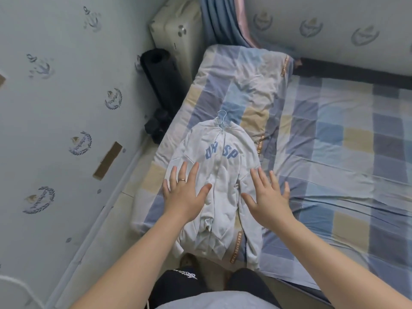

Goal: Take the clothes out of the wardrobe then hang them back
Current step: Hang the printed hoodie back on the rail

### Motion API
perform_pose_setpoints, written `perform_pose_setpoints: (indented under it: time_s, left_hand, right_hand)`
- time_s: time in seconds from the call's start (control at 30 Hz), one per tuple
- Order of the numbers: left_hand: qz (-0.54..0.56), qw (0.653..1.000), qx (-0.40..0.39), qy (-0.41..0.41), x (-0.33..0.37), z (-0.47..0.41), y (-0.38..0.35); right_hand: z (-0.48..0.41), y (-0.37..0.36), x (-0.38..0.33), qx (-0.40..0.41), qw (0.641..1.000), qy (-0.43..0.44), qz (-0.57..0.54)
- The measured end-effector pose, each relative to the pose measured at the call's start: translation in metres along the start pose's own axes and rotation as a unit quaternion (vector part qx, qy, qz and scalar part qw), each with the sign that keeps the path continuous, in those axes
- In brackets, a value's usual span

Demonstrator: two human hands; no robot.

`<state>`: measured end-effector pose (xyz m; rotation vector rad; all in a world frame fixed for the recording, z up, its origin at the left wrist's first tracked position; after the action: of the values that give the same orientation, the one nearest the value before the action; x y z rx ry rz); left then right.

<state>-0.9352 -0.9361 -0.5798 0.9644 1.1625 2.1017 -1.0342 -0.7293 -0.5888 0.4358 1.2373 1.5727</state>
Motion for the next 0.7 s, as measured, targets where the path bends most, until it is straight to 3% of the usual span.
perform_pose_setpoints:
  time_s: [0.2, 0.4, 0.57, 0.7]
  left_hand:
    - [0.002, 0.999, -0.042, -0.006, -0.024, -0.115, -0.019]
    - [-0.022, 0.995, -0.098, -0.010, -0.065, -0.269, -0.097]
    - [-0.057, 0.993, -0.093, -0.053, -0.092, -0.396, -0.176]
    - [-0.073, 0.992, -0.046, -0.094, -0.098, -0.475, -0.211]
  right_hand:
    - [-0.092, -0.020, 0.000, -0.026, 0.999, -0.039, 0.011]
    - [-0.226, -0.088, 0.012, -0.062, 0.995, -0.030, 0.075]
    - [-0.353, -0.160, 0.047, -0.057, 0.993, -0.049, 0.094]
    - [-0.442, -0.192, 0.073, -0.030, 0.994, -0.066, 0.084]
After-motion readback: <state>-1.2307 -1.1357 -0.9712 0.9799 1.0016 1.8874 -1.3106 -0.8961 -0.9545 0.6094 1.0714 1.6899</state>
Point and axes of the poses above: each hand's wrist, its own z-axis away from the middle knuckle, its own y-axis out of the back of the hand, x = y × z, the point moved 8 cm from there along -z, towards the middle knuckle, and after that the axes turned 1 degree about y, right-handed, at the moved point
